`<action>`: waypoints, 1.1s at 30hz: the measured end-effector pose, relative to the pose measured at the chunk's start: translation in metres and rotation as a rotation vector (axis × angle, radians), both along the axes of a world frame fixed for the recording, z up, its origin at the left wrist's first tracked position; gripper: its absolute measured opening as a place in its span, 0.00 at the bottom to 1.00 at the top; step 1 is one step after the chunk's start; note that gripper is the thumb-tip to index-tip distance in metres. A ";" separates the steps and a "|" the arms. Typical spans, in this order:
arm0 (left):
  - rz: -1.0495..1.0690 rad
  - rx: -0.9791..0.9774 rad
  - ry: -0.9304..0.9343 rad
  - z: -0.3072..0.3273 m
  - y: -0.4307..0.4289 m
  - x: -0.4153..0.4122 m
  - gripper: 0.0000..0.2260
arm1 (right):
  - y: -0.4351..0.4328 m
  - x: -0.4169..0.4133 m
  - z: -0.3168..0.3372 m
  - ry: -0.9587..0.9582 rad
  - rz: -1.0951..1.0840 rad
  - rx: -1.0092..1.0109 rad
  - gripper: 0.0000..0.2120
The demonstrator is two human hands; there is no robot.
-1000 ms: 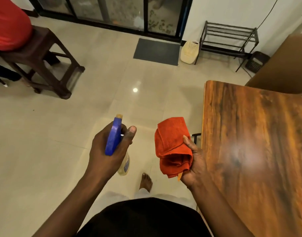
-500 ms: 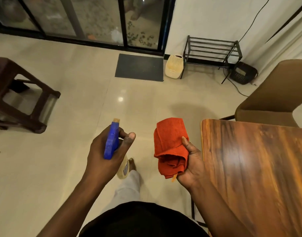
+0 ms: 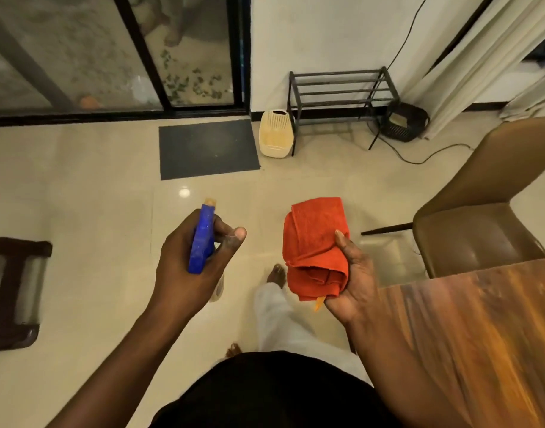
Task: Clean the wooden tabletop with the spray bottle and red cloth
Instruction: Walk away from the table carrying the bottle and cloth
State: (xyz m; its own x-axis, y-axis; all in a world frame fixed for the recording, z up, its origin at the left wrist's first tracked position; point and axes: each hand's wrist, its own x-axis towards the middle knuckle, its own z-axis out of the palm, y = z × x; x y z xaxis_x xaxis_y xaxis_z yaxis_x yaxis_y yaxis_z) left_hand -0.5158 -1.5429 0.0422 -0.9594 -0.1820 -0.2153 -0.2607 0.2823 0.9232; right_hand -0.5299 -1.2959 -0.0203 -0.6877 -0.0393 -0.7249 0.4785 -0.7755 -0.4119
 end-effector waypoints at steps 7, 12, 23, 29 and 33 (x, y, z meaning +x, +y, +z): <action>0.016 -0.059 -0.042 -0.006 0.029 -0.153 0.17 | 0.043 -0.145 -0.008 -0.043 -0.014 0.024 0.13; -0.018 -0.223 -0.039 -0.012 0.044 -0.242 0.21 | 0.068 -0.237 -0.011 -0.080 -0.001 0.084 0.19; -0.152 -0.241 -0.097 -0.057 0.066 -0.492 0.19 | 0.090 -0.477 -0.027 -0.203 -0.035 0.241 0.21; -0.180 -0.243 -0.111 -0.085 0.073 -0.601 0.21 | 0.111 -0.577 -0.021 -0.190 0.062 0.295 0.14; -0.188 -0.283 -0.097 -0.122 0.084 -0.669 0.20 | 0.136 -0.659 -0.050 -0.199 0.144 0.335 0.24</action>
